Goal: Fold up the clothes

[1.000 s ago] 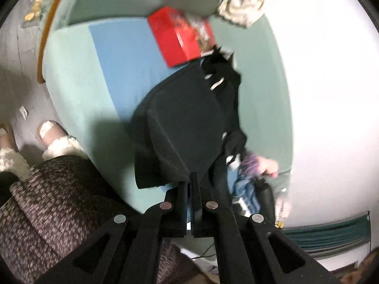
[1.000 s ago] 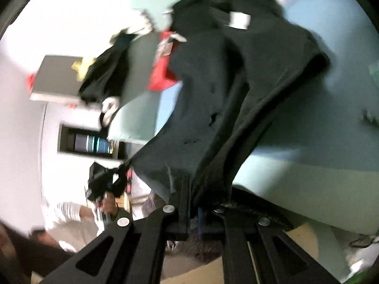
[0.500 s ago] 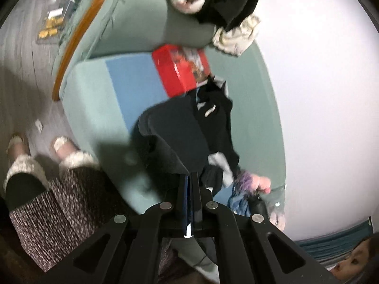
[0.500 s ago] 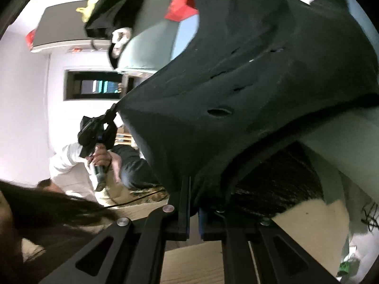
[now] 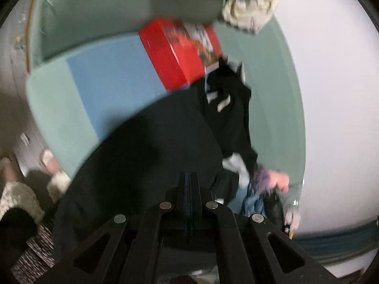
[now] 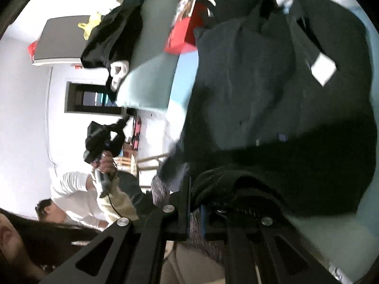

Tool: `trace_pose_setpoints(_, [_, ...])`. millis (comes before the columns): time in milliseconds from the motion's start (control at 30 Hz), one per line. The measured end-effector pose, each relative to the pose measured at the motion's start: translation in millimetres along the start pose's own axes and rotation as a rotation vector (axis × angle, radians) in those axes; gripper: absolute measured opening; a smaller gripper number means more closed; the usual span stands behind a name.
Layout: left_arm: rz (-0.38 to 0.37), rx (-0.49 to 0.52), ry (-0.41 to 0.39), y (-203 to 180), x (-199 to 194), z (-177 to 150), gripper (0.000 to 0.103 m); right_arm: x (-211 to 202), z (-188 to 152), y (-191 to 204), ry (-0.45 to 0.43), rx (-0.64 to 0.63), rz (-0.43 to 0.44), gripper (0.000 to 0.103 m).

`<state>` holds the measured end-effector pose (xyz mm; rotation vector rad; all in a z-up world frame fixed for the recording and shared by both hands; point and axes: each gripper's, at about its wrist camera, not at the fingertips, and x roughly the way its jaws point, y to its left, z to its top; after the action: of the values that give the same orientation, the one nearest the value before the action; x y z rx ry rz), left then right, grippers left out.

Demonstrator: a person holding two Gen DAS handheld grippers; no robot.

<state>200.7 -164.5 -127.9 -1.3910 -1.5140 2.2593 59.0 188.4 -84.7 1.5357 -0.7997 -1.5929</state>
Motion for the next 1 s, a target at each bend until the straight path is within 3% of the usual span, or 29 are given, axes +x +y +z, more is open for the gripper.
trace_pose_setpoints(67, [0.036,-0.017,0.074,2,12,-5,0.004,3,7,5,0.013,-0.012,-0.002,0.009])
trace_pose_setpoints(133, [0.103,-0.053,0.107,9,15,-15,0.021,6,11,2,0.030,-0.007,0.002,0.009])
trace_pose_setpoints(200, [0.132,-0.087,0.116,14,13,-27,0.072,6,14,-3,0.040,0.007,0.010,0.009])
trace_pose_setpoints(300, [0.122,-0.086,0.114,15,9,-46,0.073,9,19,-7,0.030,0.035,0.022,0.009])
trace_pose_setpoints(467, [0.128,-0.060,0.041,10,-2,-67,0.073,6,21,-19,-0.005,0.071,0.040,0.010])
trace_pose_setpoints(600, [0.213,-0.084,-0.080,17,-22,-93,0.073,1,18,-32,-0.047,0.104,0.044,0.010])
trace_pose_setpoints(700, [0.275,-0.146,-0.191,29,-38,-115,0.068,-1,15,-36,-0.081,0.093,0.022,0.010])
trace_pose_setpoints(800, [0.251,-0.224,-0.247,44,-48,-135,0.058,1,13,-38,-0.076,0.102,0.041,0.011])
trace_pose_setpoints(1000, [0.267,-0.296,-0.256,66,-42,-140,0.056,5,10,-36,-0.056,0.090,0.067,0.012])
